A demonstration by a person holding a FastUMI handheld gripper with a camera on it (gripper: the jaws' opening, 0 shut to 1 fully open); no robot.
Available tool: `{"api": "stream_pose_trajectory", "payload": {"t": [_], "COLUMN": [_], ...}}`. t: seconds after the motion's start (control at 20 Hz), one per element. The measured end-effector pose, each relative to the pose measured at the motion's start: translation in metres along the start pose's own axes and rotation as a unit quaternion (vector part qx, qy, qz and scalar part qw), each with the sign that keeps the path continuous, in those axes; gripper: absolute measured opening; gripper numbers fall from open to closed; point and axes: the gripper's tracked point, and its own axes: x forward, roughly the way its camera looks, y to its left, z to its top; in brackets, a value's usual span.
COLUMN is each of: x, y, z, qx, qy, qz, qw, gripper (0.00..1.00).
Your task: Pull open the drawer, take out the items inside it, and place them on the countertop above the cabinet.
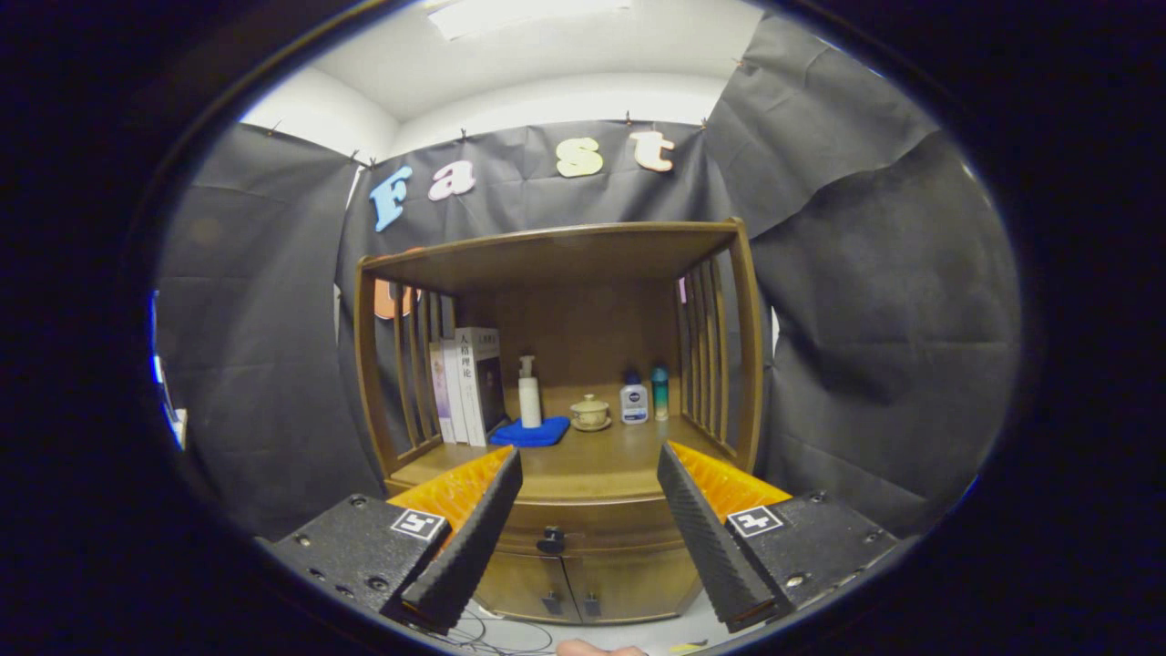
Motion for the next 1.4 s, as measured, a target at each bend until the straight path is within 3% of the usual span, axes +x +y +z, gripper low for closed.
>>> {"api": "stream_pose_trajectory", "payload": {"t": [0.4,1.05,1.2,1.4], "x": [0.042,0.13,0.145,0.162], "y": [0.012,0.042,0.045,0.047], "z": [-0.062,-0.143,-0.173,-0.209], "qx": [0.01,0.016,0.021,0.013], "qy": [0.057,0.081,0.098,0.12], "qz": [0.004,-0.001,-0.01,-0.008], "qw": [0.998,0.997,0.995,0.993], "gripper": [0.98,0.98,0.94,0.81]}}
